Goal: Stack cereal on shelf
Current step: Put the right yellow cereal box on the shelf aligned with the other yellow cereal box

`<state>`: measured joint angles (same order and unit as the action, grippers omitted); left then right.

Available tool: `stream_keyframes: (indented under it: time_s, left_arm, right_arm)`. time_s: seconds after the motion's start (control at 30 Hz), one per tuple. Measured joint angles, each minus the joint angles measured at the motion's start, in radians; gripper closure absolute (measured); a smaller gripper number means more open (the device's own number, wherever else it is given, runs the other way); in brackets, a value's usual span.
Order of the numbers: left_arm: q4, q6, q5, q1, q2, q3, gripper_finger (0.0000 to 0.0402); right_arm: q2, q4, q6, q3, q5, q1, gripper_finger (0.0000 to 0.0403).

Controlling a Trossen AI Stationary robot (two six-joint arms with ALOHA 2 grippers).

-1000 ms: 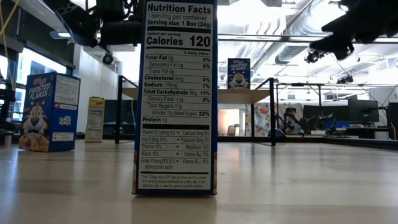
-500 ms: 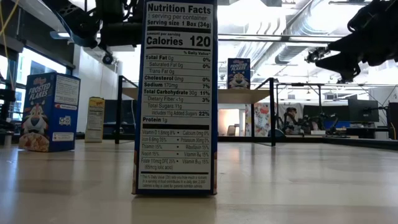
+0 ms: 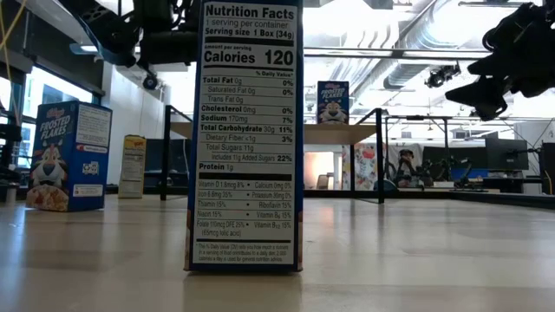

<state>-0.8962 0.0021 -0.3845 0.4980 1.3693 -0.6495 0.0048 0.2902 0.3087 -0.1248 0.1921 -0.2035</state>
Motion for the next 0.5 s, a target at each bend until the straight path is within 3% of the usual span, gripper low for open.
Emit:
stream_keyframes:
  time_s: [0.17,0.5]
  left_arm:
    - [0.000,-0.004,-0.041,0.000,0.000,0.000,0.0229]
    - [0.001,0.009,-0.051,0.001,0.000,0.000,0.0229]
  right_arm:
    - [0.006,-0.043,0.015,0.032,-0.047,0.000,0.0137]
    - [0.008,-0.048,-0.025,0.033,-0.044,0.000,0.0137]
